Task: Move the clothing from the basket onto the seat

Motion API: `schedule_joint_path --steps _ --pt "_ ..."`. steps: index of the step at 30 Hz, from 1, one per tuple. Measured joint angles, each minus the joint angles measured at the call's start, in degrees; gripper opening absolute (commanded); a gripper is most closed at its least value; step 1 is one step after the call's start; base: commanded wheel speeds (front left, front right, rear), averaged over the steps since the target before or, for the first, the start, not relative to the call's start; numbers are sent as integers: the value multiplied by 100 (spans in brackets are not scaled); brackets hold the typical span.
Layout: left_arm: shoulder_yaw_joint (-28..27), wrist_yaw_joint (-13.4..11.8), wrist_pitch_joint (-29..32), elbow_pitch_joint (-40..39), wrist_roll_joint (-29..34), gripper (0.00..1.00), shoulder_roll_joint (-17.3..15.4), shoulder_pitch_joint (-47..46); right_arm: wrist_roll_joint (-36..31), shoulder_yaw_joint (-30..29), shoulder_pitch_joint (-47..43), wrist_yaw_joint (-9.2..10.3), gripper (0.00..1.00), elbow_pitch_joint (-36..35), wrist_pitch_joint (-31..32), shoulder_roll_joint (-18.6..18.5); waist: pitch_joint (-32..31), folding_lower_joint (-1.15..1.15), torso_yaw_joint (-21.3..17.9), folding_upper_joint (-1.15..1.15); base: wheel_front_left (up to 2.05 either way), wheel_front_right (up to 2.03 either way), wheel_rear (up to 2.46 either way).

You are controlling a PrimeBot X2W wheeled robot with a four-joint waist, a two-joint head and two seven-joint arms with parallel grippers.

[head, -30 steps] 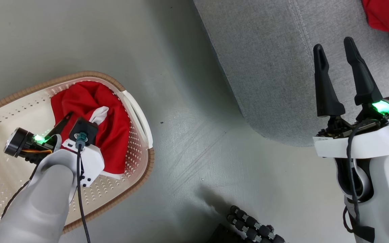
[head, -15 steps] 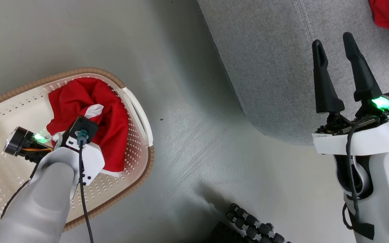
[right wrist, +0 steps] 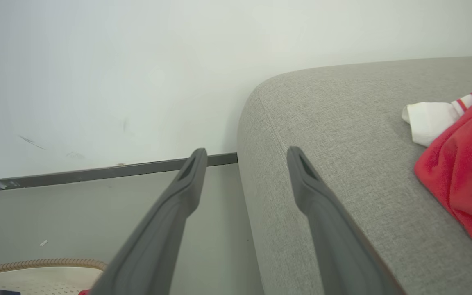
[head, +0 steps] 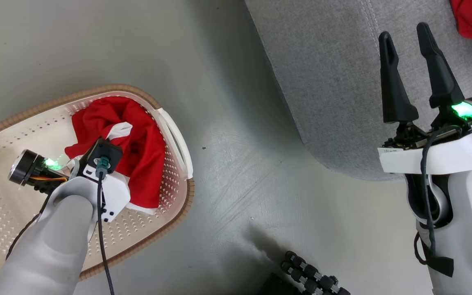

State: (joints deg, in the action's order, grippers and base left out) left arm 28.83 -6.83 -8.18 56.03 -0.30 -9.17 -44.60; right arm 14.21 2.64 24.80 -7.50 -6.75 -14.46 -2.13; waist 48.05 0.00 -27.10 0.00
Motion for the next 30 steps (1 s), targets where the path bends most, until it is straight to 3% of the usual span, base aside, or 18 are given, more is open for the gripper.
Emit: schedule_joint_path --steps 14,30 --pt "-85 -10 -446 -555 -84 0 60 85 -166 8 184 0 100 220 0 -3 -326 0 327 0 0 0 0" --pt "-356 -391 -606 -2024 -330 0 76 665 -576 33 393 0 100 468 -1 -31 -1030 0 901 0 0 0 0"
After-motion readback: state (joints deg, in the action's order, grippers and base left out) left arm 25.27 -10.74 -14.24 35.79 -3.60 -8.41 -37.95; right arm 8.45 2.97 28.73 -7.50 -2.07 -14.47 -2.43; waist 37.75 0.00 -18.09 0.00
